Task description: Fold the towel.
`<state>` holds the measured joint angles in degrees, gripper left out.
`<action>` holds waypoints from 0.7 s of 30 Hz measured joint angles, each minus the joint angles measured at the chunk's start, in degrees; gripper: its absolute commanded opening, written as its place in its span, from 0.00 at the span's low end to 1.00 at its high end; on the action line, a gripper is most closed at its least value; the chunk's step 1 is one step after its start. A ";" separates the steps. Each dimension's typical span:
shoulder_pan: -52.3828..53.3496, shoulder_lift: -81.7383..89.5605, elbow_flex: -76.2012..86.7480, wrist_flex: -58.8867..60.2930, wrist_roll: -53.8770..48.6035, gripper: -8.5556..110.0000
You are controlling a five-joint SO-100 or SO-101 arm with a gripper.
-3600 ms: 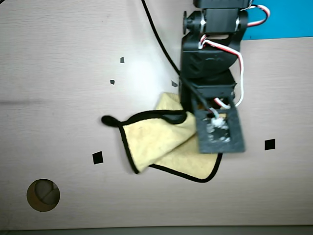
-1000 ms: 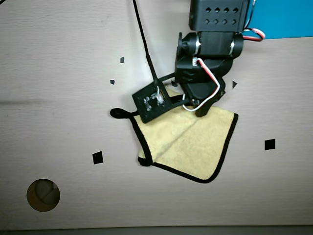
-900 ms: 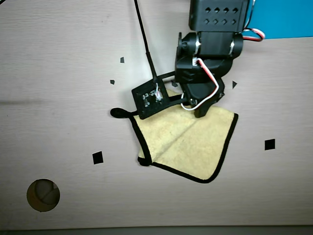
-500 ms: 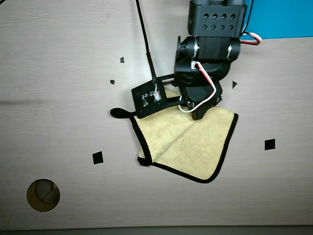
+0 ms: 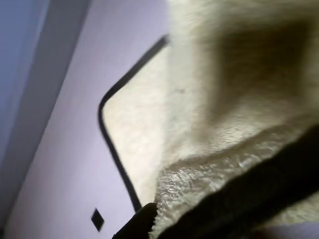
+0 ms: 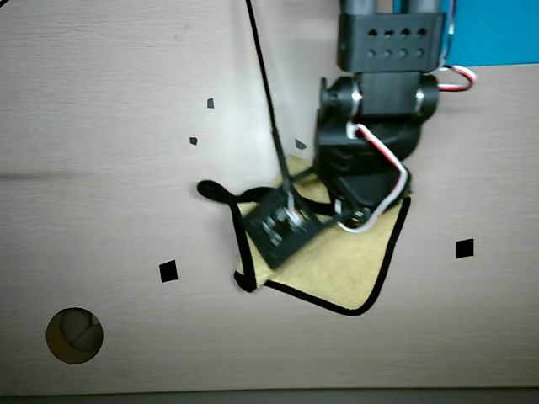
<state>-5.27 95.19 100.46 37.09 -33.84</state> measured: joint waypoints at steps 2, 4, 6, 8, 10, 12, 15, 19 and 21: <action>-2.11 -0.53 -1.05 0.00 -4.92 0.07; -4.22 -1.14 -1.14 0.00 -9.58 0.07; -5.80 -1.85 -1.14 0.00 -13.71 0.07; -7.03 -2.20 -1.14 0.00 -17.40 0.07; -8.00 -2.99 -1.14 0.00 -20.57 0.07; -8.61 -3.96 -1.14 0.00 -23.20 0.07; -9.23 -4.83 -1.14 0.00 -26.19 0.07; -9.84 -5.54 -1.14 0.00 -27.07 0.09; -10.02 -5.54 -1.14 0.00 -27.07 0.11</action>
<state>-15.29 89.65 99.32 37.09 -60.91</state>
